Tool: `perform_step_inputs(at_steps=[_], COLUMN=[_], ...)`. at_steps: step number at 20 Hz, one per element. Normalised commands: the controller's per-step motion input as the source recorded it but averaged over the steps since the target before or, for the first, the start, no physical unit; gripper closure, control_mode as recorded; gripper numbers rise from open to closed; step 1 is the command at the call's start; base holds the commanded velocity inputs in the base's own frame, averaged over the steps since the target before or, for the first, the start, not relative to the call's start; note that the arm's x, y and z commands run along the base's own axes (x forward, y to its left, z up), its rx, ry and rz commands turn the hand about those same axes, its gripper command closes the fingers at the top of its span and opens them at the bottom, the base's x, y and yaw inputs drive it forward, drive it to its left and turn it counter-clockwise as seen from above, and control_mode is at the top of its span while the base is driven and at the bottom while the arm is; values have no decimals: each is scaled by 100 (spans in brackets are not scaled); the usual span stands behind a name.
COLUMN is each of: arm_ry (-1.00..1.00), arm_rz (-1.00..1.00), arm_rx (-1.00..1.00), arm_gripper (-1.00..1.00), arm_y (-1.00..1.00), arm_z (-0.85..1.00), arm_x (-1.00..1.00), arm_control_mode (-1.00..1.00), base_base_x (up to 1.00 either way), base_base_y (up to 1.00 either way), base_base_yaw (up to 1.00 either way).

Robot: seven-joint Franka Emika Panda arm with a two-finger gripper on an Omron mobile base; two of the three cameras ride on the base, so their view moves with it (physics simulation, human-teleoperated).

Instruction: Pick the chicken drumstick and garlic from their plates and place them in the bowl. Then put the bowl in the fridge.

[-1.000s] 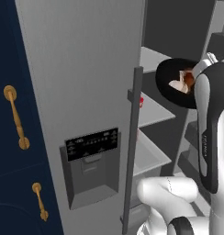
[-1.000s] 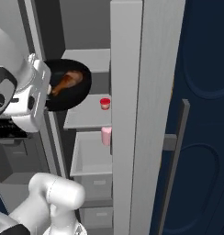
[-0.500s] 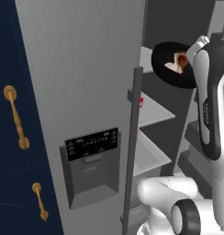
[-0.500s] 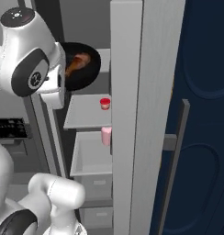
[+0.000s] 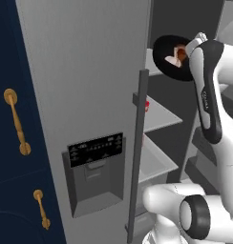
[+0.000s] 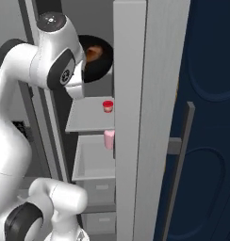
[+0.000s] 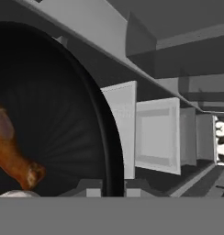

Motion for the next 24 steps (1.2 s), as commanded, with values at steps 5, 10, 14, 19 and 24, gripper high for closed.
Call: perform_step_inputs(at_steps=[5,10,14,19,24], arm_ry=[-6,0,0,0,0], arm_rz=[8,0,0,1,3], arm_rx=[4,0,0,1,2], arm_gripper=[100,100,100,100,100], arm_y=[-15,5,1,0,0], arm_z=[0,0,-1,-13,-33], arm_x=[70,75,80,71,70], arm_control_mode=[-100,-100,-100,-100,-100], base_base_x=[0,0,0,0,0], base_base_y=[0,0,0,0,0], base_base_yaw=[0,0,0,0,0])
